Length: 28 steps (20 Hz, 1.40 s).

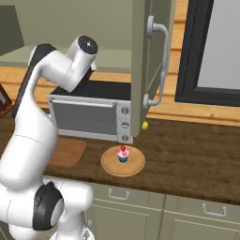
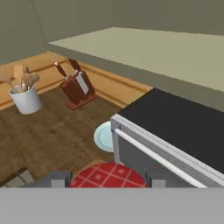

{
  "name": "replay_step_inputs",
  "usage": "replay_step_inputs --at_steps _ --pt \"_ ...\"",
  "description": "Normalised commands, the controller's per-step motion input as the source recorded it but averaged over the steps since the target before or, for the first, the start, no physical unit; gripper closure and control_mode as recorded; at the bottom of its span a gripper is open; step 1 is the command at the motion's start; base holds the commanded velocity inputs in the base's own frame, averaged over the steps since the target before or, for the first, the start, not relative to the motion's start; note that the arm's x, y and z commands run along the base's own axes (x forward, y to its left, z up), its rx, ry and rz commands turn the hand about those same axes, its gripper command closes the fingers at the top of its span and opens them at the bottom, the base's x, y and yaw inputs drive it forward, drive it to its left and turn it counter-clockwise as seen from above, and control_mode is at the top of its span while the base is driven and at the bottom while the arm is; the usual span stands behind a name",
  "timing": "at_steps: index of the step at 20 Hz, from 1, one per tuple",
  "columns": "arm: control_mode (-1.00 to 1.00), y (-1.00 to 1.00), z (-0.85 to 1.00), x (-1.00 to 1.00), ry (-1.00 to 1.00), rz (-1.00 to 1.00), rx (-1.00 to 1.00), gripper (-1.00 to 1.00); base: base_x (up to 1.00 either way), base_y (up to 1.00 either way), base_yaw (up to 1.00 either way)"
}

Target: From the different types of pastries on the counter, select a croissant and place it on the cutting board. Then retrieve a jar of jam from the cabinet and place it alongside the croissant on the cutting board.

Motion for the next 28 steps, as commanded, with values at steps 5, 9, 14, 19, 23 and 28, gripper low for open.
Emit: replay_step_inputs --at_steps 5,9,14,19,23,28 --pt "-1.00 0.47 -0.89 -0.78 0.00 0.36 0.25 1.00 0.00 0.00 0.00" --pt "-1.00 0.58 -1.00 -0.03 0.00 0.43 0.12 1.00 0.00 0.00 0.00" --pt "-1.00 0.22 -0.88 0.05 0.00 0.35 0.02 1.00 0.00 0.00 0.00" --pt "-1.00 -0.42 -0.98 0.34 0.00 0.17 0.00 1.00 0.00 0.00 0.00" --pt "-1.00 -0.03 -0.20 0.01 0.00 0.04 0.00 1.00 0.00 0.00 0.00" --pt "-1.00 0.19 -0.49 0.13 -0.02 0.00 -0.05 1.00 0.00 0.00 0.00"
